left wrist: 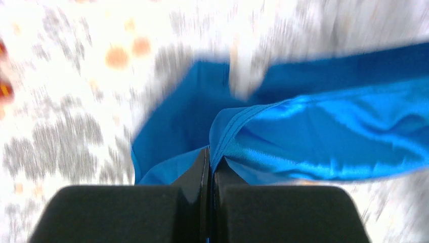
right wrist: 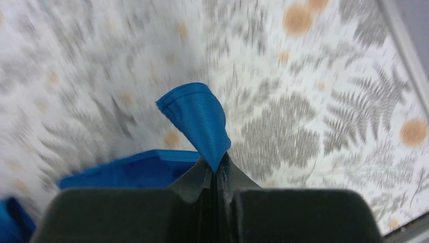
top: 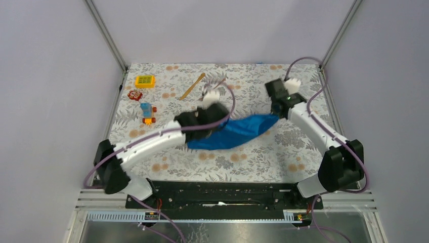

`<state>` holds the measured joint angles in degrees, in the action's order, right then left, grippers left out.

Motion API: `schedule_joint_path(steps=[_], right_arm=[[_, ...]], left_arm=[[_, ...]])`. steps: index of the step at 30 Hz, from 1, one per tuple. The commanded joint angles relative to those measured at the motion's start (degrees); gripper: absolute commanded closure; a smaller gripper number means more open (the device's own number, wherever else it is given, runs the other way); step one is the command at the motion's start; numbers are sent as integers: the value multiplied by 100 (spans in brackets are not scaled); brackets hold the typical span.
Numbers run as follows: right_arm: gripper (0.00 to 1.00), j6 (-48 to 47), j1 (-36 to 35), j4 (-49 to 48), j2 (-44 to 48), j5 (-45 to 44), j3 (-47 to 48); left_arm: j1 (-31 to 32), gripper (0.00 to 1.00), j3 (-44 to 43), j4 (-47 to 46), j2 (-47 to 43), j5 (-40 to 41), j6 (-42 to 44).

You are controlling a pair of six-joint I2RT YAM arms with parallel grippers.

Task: Fold the napkin into a case and place the utensils inside
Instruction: Pick up the crumpled napkin from the corner of the board, then flatten out the crumpled napkin at the center of the board.

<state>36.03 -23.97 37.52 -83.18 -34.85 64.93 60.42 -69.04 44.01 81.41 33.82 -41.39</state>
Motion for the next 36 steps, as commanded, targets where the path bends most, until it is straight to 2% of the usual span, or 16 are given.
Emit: schedule_joint_path(steps=[1,3,5,8,11,15,19,21,25,28,30,31,34,35,36], right_arm=[[100,-1034,999,-228,-536,35,2074],[100,-1445,1316,-48,-1007,292,3317],[100,-1789,1460,364,-1471,291,4701],[100,-2216,1481,781,-1798,293,6494],[97,-2355,1480,514,-1434,344,6507],[94,-2141,1482,-111,-278,582,4808],[93,-1578,1477,-597,1057,961,2408],[93,-1164,1478,-614,1813,1441,1297],[94,-181,1481,-330,3038,2653,-732],[84,92,1479,-149,3614,3885,-2051],[77,234,1475,249,3782,3858,-2557],[69,268,1478,339,3826,3824,-2767],[55,301,1482,569,3731,3830,-2790],[50,341,1481,653,3669,3835,-2649],[42,328,1476,754,3601,3772,-2468]], left_arm=[[-1164,100,-2203,-1235,923,66,1717],[-1321,100,-3505,-1595,1634,235,2621],[-1381,100,-4789,-2343,2179,284,3833],[-1393,100,-5929,-3228,2654,508,5237],[-1384,100,-5813,-4366,2477,227,6040],[-1278,100,-4303,-5590,1589,-192,6361],[-1046,100,-2091,-6034,397,-188,5793],[-914,100,-914,-5943,-251,-97,4927],[-734,100,1272,-4713,-1734,-684,2787],[-723,100,2578,-4024,-2621,-1105,1398],[-713,93,3203,-3754,-3035,-1452,933],[-709,89,3433,-3594,-3151,-1514,657],[-714,70,3725,-3183,-3228,-2006,240],[-709,58,3660,-2908,-3199,-2022,118],[-712,41,3590,-2663,-3180,-2042,42]])
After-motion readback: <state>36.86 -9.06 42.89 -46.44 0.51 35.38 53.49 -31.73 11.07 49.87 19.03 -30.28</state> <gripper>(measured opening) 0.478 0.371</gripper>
